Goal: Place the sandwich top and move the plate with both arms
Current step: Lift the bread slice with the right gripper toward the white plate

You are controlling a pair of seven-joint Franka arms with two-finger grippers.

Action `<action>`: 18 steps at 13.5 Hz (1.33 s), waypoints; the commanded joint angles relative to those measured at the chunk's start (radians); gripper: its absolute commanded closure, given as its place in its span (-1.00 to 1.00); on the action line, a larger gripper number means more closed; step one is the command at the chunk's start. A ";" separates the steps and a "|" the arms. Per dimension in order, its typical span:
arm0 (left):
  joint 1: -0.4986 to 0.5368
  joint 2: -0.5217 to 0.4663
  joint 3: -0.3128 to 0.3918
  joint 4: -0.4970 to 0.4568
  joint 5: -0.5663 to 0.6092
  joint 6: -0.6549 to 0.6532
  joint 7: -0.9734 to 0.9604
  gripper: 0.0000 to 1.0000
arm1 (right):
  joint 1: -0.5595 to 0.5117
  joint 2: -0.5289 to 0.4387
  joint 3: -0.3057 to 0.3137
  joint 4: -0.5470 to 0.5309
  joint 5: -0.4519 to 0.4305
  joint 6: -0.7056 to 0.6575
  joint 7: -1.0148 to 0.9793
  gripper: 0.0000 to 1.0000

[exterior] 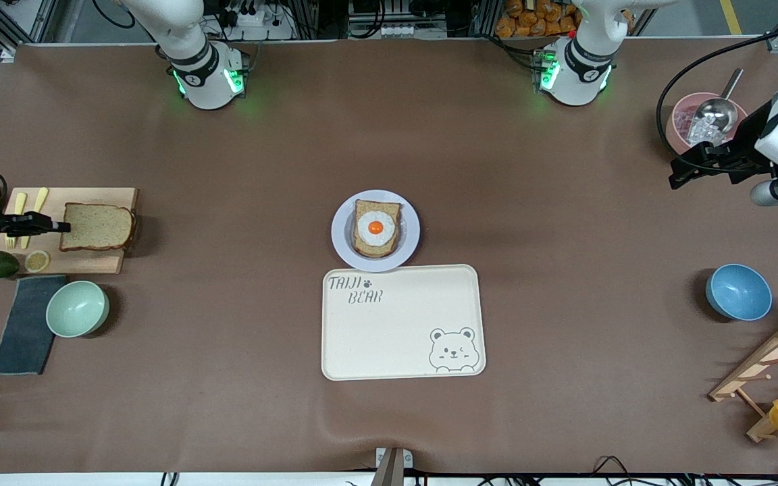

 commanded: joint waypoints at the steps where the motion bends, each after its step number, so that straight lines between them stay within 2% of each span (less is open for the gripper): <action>1: 0.003 -0.006 0.002 -0.005 -0.021 0.002 0.005 -1.00 | 0.042 -0.037 -0.003 -0.017 0.036 -0.031 0.052 1.00; 5: 0.005 -0.003 0.002 -0.006 -0.021 0.004 0.005 -1.00 | 0.114 -0.042 -0.003 -0.036 0.084 -0.024 0.072 1.00; 8: 0.005 0.002 0.002 -0.005 -0.021 0.005 0.005 -1.00 | 0.190 -0.062 -0.003 -0.037 0.098 -0.018 0.171 1.00; 18: 0.011 0.003 0.004 -0.011 -0.021 0.005 0.005 -1.00 | 0.380 -0.102 -0.003 -0.092 0.243 -0.005 0.305 1.00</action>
